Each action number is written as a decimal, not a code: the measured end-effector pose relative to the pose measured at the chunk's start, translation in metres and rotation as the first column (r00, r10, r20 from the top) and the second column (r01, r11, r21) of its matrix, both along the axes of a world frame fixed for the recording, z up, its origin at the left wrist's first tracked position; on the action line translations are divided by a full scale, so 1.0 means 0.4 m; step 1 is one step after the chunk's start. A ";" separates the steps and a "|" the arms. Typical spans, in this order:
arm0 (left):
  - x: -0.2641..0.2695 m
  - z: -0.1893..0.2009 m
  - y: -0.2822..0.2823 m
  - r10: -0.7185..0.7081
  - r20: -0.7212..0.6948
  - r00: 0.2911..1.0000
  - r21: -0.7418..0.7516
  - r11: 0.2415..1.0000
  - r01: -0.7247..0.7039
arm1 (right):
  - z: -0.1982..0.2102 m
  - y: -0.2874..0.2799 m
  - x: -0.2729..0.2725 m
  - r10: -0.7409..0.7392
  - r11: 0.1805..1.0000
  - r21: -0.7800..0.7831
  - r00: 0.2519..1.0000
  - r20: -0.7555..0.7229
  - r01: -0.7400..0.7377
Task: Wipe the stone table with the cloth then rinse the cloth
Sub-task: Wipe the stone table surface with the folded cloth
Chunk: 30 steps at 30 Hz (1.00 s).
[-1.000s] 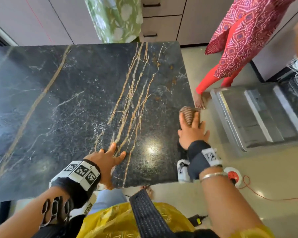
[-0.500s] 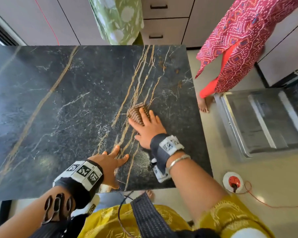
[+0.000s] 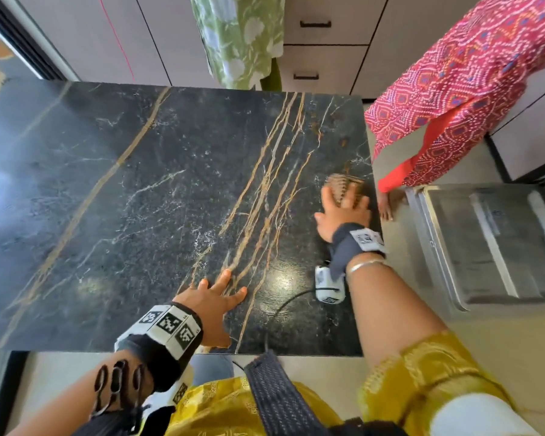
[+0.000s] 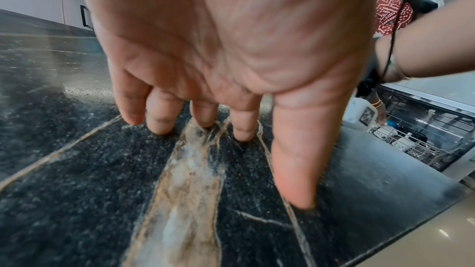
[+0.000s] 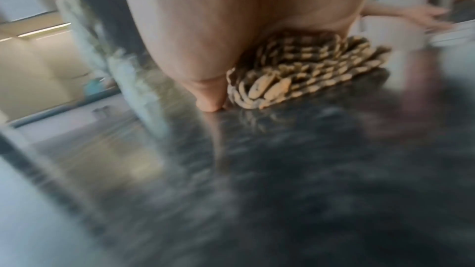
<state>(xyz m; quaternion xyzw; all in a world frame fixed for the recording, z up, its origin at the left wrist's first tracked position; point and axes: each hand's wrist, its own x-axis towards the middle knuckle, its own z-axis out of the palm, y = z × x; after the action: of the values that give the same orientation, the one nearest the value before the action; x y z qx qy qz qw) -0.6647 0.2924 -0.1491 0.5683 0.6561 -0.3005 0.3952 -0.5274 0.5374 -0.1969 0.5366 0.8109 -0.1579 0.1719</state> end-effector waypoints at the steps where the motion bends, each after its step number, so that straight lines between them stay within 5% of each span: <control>1: 0.001 0.001 -0.002 -0.002 -0.004 1.000 0.008 1.000 0.002 | 0.004 -0.020 -0.046 0.109 0.994 -0.026 0.993 -0.035 -0.110; 4: -0.003 -0.001 -0.013 -0.009 -0.013 1.000 0.038 0.999 0.010 | 0.008 -0.147 -0.150 0.387 0.917 -0.058 0.916 -0.108 -0.395; 8: -0.029 0.011 0.003 0.018 -0.003 1.000 0.206 0.978 -0.017 | 0.000 -0.291 -0.136 0.510 0.853 -0.034 0.847 -0.149 -0.520; 11: -0.063 0.027 0.045 0.015 -0.016 1.000 0.333 0.943 -0.008 | -0.006 -0.302 -0.027 0.432 0.895 -0.074 0.896 -0.103 -0.440; 16: -0.119 0.036 0.111 0.112 0.025 0.993 0.467 0.877 -0.111 | 0.028 -0.234 0.130 0.112 0.989 -0.102 0.993 0.024 -0.109; 21: -0.159 -0.014 0.148 0.137 0.014 0.990 0.388 0.912 -0.131 | 0.032 -0.212 0.074 0.044 0.991 -0.133 0.997 0.066 -0.035; 26: -0.161 -0.067 0.152 0.061 -0.082 0.995 0.277 0.960 -0.036 | 0.016 -0.208 -0.104 0.376 0.917 -0.134 0.926 -0.028 -0.376; 30: -0.168 -0.067 0.166 0.012 -0.108 0.994 0.239 0.971 0.014 | 0.015 -0.079 -0.218 0.420 0.906 -0.051 0.908 -0.010 -0.420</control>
<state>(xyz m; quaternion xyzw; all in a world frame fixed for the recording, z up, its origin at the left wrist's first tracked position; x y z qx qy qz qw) -0.7317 0.3590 -0.1760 0.5951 0.7077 -0.2498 0.2874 -0.6148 0.5057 -0.1910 0.3452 0.9029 -0.1381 0.2159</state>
